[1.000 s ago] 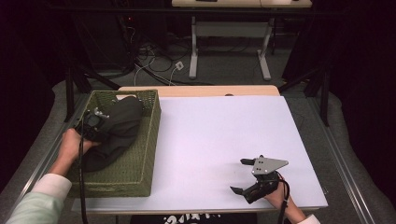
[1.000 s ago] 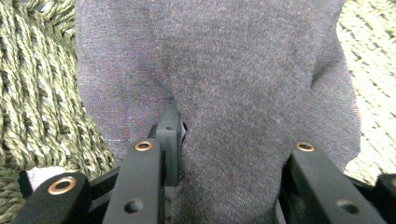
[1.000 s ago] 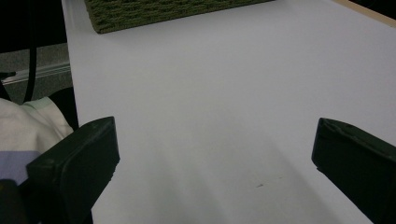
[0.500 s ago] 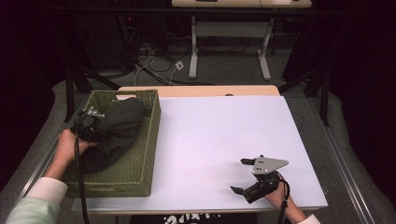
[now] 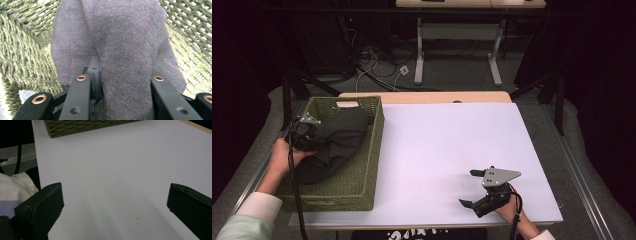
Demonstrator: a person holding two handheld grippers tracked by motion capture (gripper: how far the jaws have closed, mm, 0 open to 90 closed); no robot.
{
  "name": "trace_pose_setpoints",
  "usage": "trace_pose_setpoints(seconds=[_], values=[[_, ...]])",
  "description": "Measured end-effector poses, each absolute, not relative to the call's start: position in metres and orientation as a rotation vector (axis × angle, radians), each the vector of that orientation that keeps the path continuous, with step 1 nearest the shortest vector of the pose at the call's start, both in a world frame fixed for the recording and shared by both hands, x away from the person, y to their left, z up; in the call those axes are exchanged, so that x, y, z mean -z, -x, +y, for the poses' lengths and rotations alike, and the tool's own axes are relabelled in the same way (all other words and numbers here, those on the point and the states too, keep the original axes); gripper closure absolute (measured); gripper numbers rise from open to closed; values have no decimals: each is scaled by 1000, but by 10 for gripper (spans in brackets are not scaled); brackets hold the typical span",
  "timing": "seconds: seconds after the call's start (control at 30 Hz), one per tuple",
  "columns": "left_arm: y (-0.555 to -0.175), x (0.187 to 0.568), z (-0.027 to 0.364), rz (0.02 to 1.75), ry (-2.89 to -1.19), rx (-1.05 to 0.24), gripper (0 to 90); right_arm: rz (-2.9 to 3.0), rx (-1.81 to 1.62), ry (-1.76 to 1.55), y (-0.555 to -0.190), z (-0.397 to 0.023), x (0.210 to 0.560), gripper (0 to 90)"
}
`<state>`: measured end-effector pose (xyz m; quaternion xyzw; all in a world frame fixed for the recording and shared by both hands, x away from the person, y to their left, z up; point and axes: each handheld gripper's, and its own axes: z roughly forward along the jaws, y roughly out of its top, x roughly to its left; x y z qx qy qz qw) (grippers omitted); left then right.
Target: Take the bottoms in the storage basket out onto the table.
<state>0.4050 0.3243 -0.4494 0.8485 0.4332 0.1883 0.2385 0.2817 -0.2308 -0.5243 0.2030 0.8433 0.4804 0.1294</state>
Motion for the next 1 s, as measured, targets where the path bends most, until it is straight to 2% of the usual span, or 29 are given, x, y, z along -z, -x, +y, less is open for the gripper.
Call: trace_pose_setpoints(seconds=[1.0], values=[[-398,424,322,1142,-2243,-540,691,2455,-1387,-603,-283,-231,525,5]])
